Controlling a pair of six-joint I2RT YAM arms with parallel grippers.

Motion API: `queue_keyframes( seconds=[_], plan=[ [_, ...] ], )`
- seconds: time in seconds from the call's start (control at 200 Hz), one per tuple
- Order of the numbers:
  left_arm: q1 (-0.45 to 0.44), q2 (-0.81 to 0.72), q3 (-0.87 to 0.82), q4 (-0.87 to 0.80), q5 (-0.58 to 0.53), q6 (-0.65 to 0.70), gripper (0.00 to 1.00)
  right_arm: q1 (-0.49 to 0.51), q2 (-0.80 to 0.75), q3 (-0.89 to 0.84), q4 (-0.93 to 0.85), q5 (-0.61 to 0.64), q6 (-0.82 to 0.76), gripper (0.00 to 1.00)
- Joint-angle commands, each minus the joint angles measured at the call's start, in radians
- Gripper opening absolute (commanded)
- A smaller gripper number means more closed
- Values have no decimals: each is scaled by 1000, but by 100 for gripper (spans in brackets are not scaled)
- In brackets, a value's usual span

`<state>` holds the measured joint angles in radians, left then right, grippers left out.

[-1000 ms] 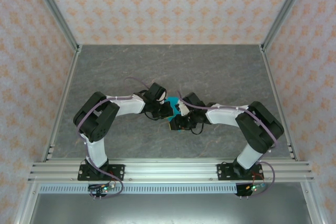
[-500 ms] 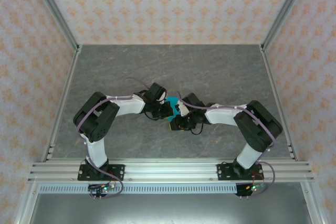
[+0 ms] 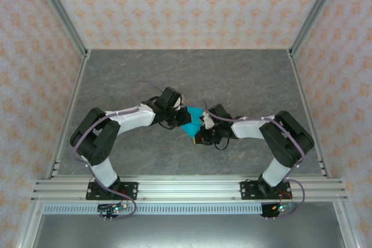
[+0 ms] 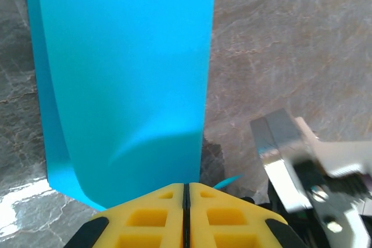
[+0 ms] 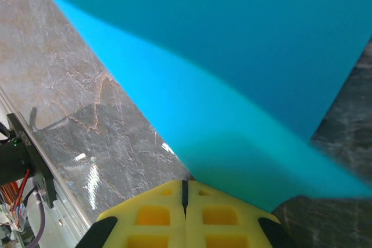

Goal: Fold a paper plane with a square sheet of paper (fold left side to right side)
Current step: Third fold the triangle at the center of the table.

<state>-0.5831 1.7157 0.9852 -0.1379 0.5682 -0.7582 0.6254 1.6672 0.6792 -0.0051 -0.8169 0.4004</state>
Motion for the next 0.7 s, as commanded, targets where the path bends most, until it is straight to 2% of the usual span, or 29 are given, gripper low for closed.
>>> queue_keyframes(
  seconds=[0.0, 0.21, 0.696],
  plan=[
    [-20, -24, -26, -7, 1, 29, 10, -20, 45, -42, -64, 74, -3, 0],
    [-64, -6, -26, 10, 13, 21, 10, -19, 68, -37, -53, 58, -5, 0],
    [-80, 79, -19, 40, 1, 1, 10, -19, 74, -24, -74, 64, -17, 0]
  ],
)
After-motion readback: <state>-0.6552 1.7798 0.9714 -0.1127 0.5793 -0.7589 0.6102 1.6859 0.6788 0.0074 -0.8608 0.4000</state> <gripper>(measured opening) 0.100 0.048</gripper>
